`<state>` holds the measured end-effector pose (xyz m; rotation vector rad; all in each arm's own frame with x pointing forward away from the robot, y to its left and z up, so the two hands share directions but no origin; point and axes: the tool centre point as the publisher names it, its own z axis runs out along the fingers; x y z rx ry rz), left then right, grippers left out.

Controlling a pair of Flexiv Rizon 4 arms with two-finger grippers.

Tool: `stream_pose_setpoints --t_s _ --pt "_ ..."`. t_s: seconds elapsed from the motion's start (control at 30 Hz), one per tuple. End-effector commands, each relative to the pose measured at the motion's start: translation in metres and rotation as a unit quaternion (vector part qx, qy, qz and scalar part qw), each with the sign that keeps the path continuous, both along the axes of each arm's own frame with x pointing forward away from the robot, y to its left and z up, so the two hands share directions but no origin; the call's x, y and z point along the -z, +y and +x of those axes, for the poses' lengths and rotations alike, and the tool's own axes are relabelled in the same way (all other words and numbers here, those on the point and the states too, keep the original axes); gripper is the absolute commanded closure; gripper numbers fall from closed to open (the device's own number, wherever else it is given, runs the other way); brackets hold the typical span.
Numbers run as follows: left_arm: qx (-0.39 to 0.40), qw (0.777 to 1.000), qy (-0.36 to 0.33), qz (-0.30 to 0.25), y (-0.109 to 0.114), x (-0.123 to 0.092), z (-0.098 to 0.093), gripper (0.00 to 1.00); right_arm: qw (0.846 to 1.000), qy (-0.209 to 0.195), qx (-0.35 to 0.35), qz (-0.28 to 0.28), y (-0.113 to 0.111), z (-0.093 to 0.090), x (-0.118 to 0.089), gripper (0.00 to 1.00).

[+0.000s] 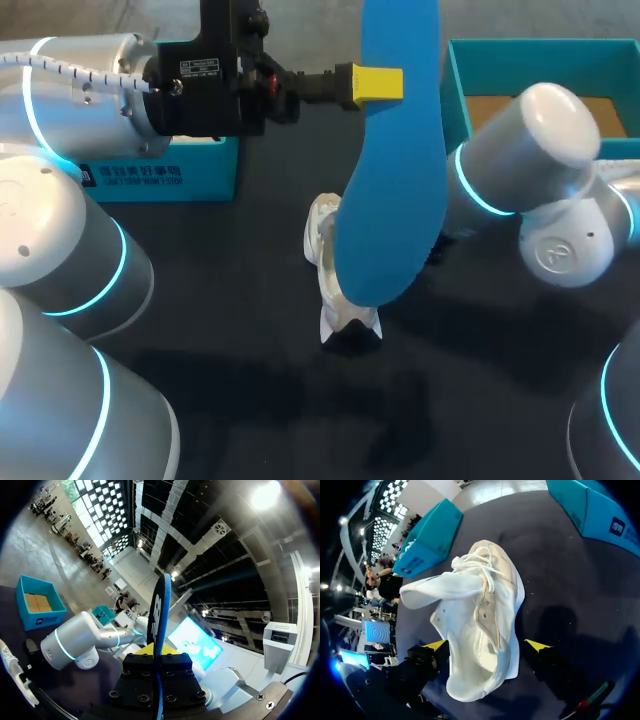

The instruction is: Take the shoe out of the shoebox, open the shoe tongue, remove and reinsert the insole, then place the shoe into the shoebox

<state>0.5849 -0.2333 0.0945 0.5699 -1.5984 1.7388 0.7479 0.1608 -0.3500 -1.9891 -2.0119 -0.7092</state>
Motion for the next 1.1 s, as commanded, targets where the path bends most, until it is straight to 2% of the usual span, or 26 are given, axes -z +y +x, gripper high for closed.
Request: stream_pose_setpoints --t_s 0.03,0.6,0.8,0.83,0.9,0.93,1.1 --pt "-0.002 1.0 0.001 -0.001 -0.001 0.001 -0.002 1.0 1.0 -0.002 -0.001 0.01 -0.008 -0.004 -0.001 0.0" --pt "-0.002 1.0 0.001 -0.001 -0.001 0.001 -0.002 1.0 1.0 -0.002 -0.001 0.01 -0.008 -0.004 -0.001 0.0" --pt "-0.002 1.0 0.001 -0.001 -0.001 0.001 -0.002 1.0 0.998 -0.013 0.016 0.057 -0.018 0.01 -0.023 0.0" --pt "-0.002 1.0 0.001 -0.001 -0.001 0.001 -0.002 1.0 0.997 -0.015 0.013 0.076 -0.018 0.011 -0.035 0.0" --pt "-0.002 1.0 0.001 -0.001 -0.001 0.001 -0.002 1.0 0.997 -0.015 0.008 0.079 -0.019 0.011 -0.042 0.0" --pt "-0.002 1.0 0.001 -0.001 -0.001 0.001 -0.002 1.0 0.995 -0.014 0.003 0.099 -0.019 0.011 -0.055 0.0" --pt "-0.002 1.0 0.001 -0.001 -0.001 0.001 -0.002 1.0 0.992 -0.007 -0.008 0.125 -0.021 0.008 -0.081 0.0"
